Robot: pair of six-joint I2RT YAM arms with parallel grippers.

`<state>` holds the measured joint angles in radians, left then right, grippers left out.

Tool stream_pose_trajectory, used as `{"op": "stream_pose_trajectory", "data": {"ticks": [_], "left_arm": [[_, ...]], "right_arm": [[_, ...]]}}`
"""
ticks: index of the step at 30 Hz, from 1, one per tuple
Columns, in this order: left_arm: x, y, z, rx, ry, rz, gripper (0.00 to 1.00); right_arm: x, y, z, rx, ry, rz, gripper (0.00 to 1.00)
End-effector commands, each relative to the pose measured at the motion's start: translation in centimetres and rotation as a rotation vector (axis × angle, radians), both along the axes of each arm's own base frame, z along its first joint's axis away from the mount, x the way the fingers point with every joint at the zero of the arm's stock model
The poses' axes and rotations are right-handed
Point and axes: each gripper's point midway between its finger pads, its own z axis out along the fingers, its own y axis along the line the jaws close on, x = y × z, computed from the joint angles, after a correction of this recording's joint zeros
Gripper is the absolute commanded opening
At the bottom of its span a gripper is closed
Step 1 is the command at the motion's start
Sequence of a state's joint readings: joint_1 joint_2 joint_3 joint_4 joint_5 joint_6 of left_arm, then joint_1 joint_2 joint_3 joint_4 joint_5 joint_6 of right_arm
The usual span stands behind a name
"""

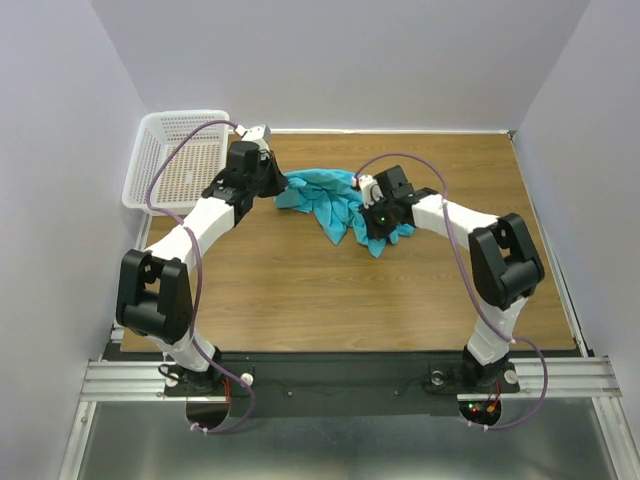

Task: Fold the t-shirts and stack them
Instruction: Flatten the tshirt out

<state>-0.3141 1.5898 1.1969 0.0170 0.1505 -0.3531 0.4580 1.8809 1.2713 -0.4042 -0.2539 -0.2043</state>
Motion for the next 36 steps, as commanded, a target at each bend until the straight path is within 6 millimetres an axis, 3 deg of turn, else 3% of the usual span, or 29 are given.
{"op": "stream_pose_trajectory", "data": {"ticks": [1,3,4,9,14,19,24,27,33,36], "left_arm": [[-0.6,0.5,3.3,0.005,-0.099,-0.007,0.0],[-0.9,0.8,3.5,0.015,-0.103,-0.001,0.0],[-1.0,1.1,3.6,0.02,-0.103,0.005,0.0],[-2.3,1.3,4.4,0.014,-0.113,-0.007,0.0],[-4.6,0.0,4.9,-0.048,-0.084,-0.097,0.0],[-9.5,-2.1,6.0,-0.16,-0.05,-0.262,0.0],[-14.2,-3.7,6.3,-0.248,0.007,-0.388,0.0],[-17.7,-5.8,6.9,-0.301,0.04,-0.496,0.0],[-24.5,-12.0,10.4,-0.408,0.06,-0.721,0.0],[-26.9,-13.8,13.0,-0.491,0.03,-0.784,0.0]], "right_arm": [[2.9,0.4,12.1,0.133,-0.297,-0.007,0.0],[3.9,-1.4,15.2,0.146,-0.372,-0.057,0.01],[4.2,-2.1,18.6,0.171,-0.444,-0.078,0.0],[5.6,-5.8,25.4,0.224,-0.584,-0.18,0.01],[6.9,-7.2,30.2,0.228,-0.701,-0.254,0.01],[8.3,-8.2,36.0,0.304,-0.797,-0.319,0.0],[8.6,-7.0,40.0,0.425,-0.819,-0.314,0.01],[9.4,-5.9,42.4,0.493,-0.836,-0.296,0.0],[10.6,-1.6,43.0,0.656,-0.739,-0.232,0.01],[11.1,2.4,42.5,0.72,-0.696,-0.201,0.01]]}}
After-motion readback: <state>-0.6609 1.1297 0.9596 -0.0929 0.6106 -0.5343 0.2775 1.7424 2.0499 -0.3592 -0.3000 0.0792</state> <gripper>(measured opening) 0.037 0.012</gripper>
